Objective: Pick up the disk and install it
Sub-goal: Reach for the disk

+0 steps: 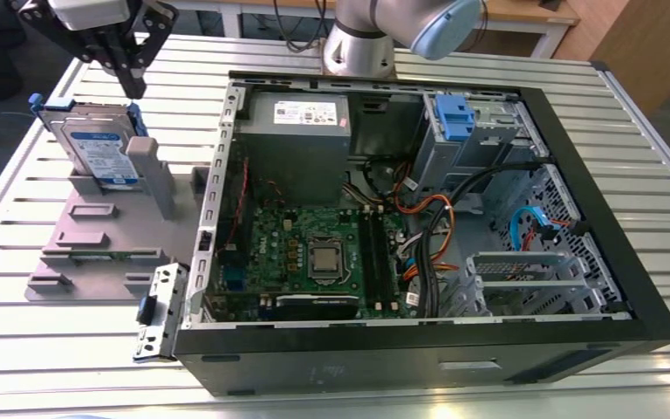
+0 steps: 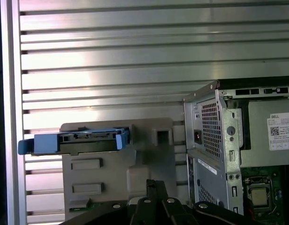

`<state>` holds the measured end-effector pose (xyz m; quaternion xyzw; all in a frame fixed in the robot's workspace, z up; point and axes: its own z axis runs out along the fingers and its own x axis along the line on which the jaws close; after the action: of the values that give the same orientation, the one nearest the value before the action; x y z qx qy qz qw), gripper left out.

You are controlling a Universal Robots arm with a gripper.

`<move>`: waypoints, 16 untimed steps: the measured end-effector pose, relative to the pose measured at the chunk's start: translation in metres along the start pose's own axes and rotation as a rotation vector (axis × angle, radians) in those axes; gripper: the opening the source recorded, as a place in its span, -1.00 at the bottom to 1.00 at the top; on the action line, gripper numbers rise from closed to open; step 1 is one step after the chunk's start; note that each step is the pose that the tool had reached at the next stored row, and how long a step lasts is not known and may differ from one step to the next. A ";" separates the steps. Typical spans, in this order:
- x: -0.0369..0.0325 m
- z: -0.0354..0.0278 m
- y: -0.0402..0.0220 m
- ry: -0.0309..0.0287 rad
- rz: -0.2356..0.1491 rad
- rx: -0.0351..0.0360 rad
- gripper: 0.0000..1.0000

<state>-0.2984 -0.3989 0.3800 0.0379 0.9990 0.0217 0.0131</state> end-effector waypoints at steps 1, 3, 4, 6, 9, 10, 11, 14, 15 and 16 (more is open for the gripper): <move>0.0002 0.0000 0.0000 -0.0001 0.000 0.0000 -0.79; 0.0007 0.0001 0.0000 0.0000 0.000 0.0001 -0.79; 0.0009 0.0001 -0.0001 0.0000 0.000 0.0001 -0.79; 0.0014 0.0002 -0.0001 0.0000 0.000 0.0001 -0.79; 0.0020 0.0002 -0.0002 0.0000 0.000 0.0001 -0.79; 0.0022 0.0002 -0.0002 0.0000 0.000 0.0001 -0.79; 0.0024 0.0003 -0.0002 0.0000 0.000 0.0001 -0.79; 0.0032 0.0004 -0.0003 0.0000 0.000 0.0001 -0.79; 0.0034 0.0004 -0.0003 -0.0001 0.000 0.0001 -0.79; 0.0036 0.0004 -0.0003 0.0000 0.000 0.0001 -0.79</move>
<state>-0.3021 -0.3990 0.3795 0.0379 0.9990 0.0216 0.0131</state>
